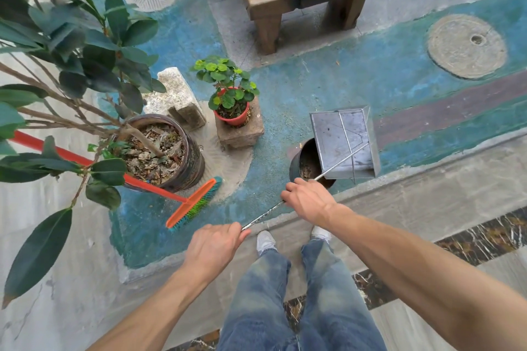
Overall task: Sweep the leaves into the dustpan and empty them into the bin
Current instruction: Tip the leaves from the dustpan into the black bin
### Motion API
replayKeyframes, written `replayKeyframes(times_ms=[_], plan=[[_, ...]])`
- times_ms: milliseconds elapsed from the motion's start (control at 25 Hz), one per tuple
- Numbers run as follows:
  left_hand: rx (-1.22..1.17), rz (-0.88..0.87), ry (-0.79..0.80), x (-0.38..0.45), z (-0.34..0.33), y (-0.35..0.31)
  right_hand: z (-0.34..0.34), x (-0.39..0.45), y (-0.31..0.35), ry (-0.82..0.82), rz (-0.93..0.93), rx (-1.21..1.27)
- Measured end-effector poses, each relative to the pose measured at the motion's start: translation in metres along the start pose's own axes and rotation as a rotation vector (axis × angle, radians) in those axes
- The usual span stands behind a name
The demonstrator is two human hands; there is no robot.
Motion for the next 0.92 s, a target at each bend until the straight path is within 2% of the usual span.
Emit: replayKeyframes(times_ms=[120,320,440,600,760,840,920], plan=[[0.007,-0.025,-0.068,0.007,0.016,-0.006,0.012,-0.006,-0.003,-0.009,0.026,-0.019],[0.018,-0.129,-0.098,0.021,0.022,-0.016,0.017,-0.012,-0.014,0.051,-0.091,-0.047],[0.056,-0.201,-0.117,0.033,0.034,-0.021,0.027,-0.018,-0.018,0.007,-0.158,-0.065],[0.040,-0.307,-0.263,0.072,0.086,-0.030,0.048,-0.036,-0.029,-0.132,-0.321,-0.001],[-0.087,-0.430,-0.510,0.100,0.155,-0.048,0.084,-0.075,-0.025,-0.411,-0.423,-0.057],[-0.221,-0.384,-0.600,0.111,0.182,-0.056,0.098,-0.099,-0.024,-0.521,-0.473,-0.026],[-0.404,-0.233,-0.620,0.117,0.202,-0.068,0.110,-0.127,-0.021,-0.613,-0.529,-0.039]])
Point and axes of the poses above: each hand's wrist, its own x-axis towards the middle knuckle, its own z-axis out of the back of the hand, y = z × x, the point moved 8 cm from there along x, towards the middle knuckle, and after that the axes turned 11 degrees about z, right-handed, at the moved point
